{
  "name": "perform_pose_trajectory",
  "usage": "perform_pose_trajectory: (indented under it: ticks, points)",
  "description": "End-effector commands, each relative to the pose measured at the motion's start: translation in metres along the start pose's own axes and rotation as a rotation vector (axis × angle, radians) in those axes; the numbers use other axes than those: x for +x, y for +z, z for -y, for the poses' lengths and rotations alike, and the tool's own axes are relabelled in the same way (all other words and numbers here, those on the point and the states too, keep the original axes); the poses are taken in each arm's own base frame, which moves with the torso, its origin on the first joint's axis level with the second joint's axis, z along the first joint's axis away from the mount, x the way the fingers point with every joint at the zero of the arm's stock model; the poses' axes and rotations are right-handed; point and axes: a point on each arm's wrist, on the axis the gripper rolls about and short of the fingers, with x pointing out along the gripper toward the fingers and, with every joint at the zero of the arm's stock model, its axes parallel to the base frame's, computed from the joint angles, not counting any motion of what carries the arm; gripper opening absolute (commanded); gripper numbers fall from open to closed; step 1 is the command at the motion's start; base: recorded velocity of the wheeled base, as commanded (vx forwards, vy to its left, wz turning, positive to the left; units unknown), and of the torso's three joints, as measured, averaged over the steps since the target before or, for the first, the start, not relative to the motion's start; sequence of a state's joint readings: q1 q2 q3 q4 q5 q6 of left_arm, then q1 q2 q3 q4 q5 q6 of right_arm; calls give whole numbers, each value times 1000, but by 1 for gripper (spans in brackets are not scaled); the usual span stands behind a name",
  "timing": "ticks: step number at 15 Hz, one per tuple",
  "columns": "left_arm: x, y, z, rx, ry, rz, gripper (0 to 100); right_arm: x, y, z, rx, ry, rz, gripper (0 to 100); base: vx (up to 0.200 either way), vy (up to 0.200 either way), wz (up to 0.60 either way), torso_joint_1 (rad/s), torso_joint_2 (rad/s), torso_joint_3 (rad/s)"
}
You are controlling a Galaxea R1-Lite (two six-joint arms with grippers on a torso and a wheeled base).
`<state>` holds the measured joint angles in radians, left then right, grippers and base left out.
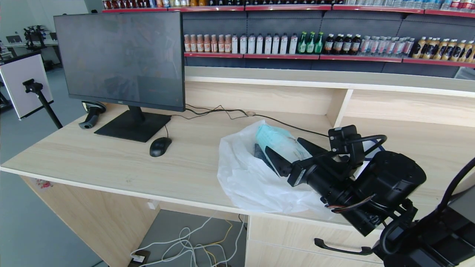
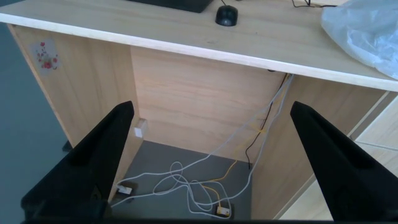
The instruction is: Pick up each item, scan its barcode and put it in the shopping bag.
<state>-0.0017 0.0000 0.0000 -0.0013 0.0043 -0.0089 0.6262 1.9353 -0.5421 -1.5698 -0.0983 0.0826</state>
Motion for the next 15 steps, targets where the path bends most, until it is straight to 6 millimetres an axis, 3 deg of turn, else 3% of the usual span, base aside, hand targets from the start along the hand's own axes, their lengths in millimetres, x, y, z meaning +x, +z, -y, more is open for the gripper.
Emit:
perform_pose_trajectory:
  ticks: [1,4,7,13,15]
  points:
    - [0,0,0,0,1,0,100,0,0,0,-1,0,1,100,0,0,0,0,0,0]
    - [0,0,0,-2,1,0,100,-1,0,0,-9,-2,-3,100,0,0,0,0,0,0]
    - [0,0,0,-5,1,0,100,-10,22,4,-23,-11,61,100,0,0,0,0,0,0]
    - [0,0,0,-6,1,0,100,-75,45,12,-66,-30,56,100,0,0,0,0,0,0]
    - [0,0,0,-6,1,0,100,-91,42,13,-70,-34,25,100,0,0,0,0,0,0]
